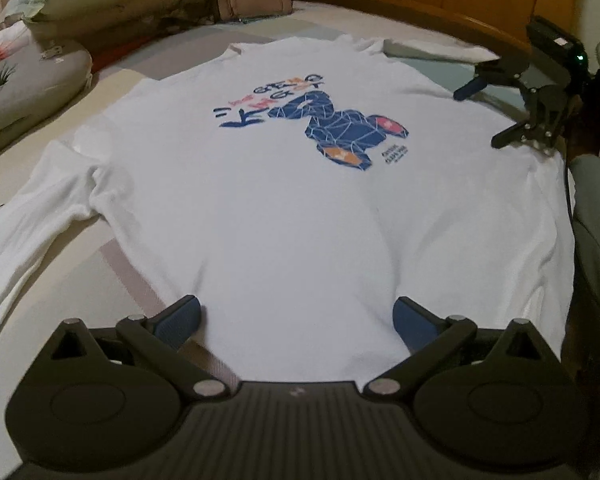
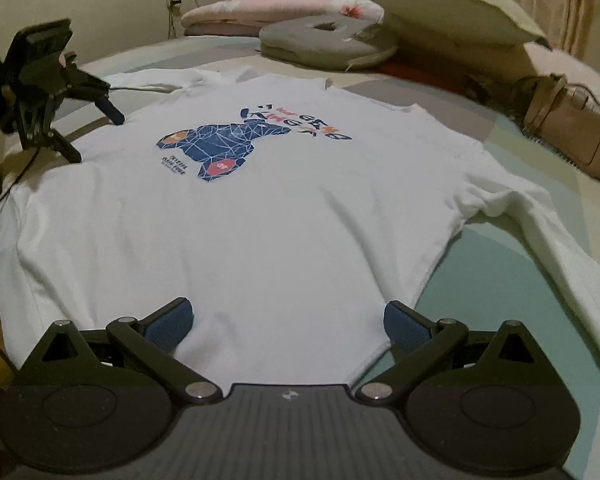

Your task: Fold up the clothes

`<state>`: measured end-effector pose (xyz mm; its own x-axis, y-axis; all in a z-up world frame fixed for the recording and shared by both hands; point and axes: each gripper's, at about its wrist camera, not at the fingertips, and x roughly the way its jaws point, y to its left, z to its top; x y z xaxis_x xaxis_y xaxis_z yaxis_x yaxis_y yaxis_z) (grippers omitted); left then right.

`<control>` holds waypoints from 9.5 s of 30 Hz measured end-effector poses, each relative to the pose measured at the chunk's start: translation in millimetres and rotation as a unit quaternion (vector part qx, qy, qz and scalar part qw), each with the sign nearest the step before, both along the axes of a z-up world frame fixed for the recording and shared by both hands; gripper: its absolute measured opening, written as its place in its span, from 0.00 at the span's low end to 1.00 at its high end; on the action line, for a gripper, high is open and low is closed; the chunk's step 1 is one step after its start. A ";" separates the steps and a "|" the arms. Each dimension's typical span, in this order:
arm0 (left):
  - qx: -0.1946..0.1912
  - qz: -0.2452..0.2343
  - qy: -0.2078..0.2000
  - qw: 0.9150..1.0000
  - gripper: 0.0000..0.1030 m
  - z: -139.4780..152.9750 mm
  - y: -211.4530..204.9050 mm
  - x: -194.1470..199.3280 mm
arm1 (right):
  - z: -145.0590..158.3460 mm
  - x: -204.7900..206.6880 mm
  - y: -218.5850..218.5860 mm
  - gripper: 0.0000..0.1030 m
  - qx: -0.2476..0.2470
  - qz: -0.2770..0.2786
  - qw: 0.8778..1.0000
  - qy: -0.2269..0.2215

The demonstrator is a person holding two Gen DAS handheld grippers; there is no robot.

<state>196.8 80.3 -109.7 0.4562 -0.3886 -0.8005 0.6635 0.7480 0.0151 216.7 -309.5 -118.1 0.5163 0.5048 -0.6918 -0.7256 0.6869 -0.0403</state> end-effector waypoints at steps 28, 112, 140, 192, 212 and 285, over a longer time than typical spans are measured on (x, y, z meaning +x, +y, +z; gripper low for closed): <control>0.005 0.066 -0.104 0.992 0.98 24.1 -30.6 51.4 | 21.0 64.7 9.2 1.00 -0.003 -0.117 0.993 -0.024; -0.070 0.099 -0.047 0.991 0.99 -6.6 -119.0 72.5 | -0.9 37.4 -177.5 1.00 0.295 -0.499 0.813 0.057; -0.075 0.099 -0.062 0.990 0.99 8.5 -111.8 75.7 | 45.0 53.9 -134.1 0.29 0.135 -0.500 0.855 0.016; -0.096 0.131 -0.055 0.985 0.99 4.2 -85.2 102.3 | 7.3 260.1 19.1 1.00 -0.005 -0.425 0.894 0.139; -0.103 0.108 -0.069 0.986 0.99 14.6 -95.5 89.9 | 55.8 140.8 -161.2 1.00 -0.002 -0.512 0.854 0.091; -0.079 0.100 -0.063 0.990 0.99 4.3 -104.8 88.0 | 20.2 12.3 -297.5 1.00 0.282 -0.631 0.716 0.096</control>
<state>284.8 -24.5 -105.4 0.6300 -0.3964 -0.6678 0.5016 0.8642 -0.0397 229.0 -607.0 -97.9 0.7307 -0.0538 -0.6805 0.5327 0.6683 0.5192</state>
